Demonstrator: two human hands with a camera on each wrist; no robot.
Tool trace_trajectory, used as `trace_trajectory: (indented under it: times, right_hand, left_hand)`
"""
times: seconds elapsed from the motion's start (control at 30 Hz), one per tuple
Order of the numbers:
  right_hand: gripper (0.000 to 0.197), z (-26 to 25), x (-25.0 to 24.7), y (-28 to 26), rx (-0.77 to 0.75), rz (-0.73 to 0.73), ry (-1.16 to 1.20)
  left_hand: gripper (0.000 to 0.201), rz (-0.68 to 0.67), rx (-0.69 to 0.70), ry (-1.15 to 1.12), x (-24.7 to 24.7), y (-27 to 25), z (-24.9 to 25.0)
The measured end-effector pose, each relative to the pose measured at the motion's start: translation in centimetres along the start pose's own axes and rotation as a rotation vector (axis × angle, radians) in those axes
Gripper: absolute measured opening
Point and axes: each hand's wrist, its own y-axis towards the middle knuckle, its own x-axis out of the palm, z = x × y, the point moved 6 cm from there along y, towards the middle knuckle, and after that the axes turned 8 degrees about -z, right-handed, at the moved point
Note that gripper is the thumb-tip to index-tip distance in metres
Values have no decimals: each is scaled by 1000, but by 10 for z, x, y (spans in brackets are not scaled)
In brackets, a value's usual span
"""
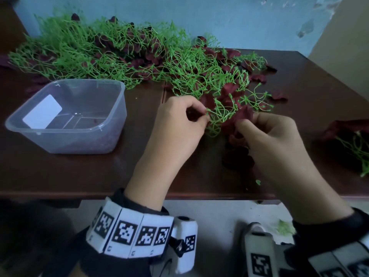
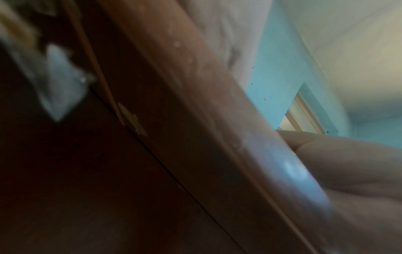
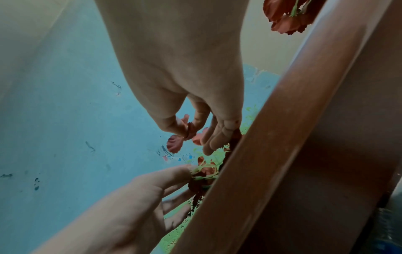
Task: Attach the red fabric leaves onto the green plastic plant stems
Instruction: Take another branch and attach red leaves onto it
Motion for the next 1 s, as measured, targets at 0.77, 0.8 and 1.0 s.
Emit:
trace_trajectory:
  times: [0.77,0.8,1.0]
  right_hand:
    - [17,-6,32,12,-172,-254,123]
    - [22,-6,34,12,-178,-260,131]
    - [20,-2,39,18,-193,-244,209]
  left_hand:
    - [11,24,130,-265,-23,-20,-7]
    - [10,19,120,-288,-23,-19,-10]
    - [9,20,51,-435,-26,-21,-21]
